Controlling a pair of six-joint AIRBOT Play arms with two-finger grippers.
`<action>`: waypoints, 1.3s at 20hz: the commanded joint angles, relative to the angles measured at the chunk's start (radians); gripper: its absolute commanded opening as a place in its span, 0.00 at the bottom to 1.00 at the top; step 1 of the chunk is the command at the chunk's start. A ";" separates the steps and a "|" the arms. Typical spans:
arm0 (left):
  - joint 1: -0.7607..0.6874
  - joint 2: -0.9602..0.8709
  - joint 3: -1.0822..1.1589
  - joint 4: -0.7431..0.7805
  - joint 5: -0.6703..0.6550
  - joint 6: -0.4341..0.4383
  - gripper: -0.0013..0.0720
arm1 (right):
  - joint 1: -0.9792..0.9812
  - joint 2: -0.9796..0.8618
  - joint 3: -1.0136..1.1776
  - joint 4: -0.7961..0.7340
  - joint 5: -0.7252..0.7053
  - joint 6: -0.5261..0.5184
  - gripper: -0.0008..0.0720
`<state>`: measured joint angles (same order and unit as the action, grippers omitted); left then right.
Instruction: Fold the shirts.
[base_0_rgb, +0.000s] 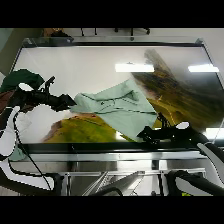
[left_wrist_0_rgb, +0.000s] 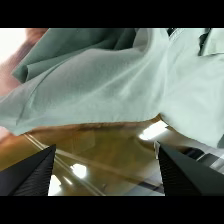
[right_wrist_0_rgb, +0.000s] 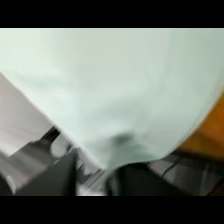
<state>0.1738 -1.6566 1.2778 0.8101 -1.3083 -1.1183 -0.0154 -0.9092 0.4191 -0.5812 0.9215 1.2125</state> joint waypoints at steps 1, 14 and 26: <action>0.002 0.000 0.000 -0.001 -0.002 -0.001 0.96 | 0.012 -0.053 0.066 0.054 -0.132 -0.114 0.09; -0.134 0.000 -0.001 0.002 -0.089 -0.001 0.96 | -0.407 -0.240 0.535 -0.156 -0.023 -0.111 0.05; -0.461 0.000 -0.002 0.400 -0.073 -0.134 0.96 | -0.394 -0.288 0.539 -0.148 -0.020 -0.144 0.05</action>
<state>-0.2390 -1.6566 1.2762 1.1233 -1.4479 -1.2182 -0.4091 -1.1942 0.9562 -0.7349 0.8982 1.0756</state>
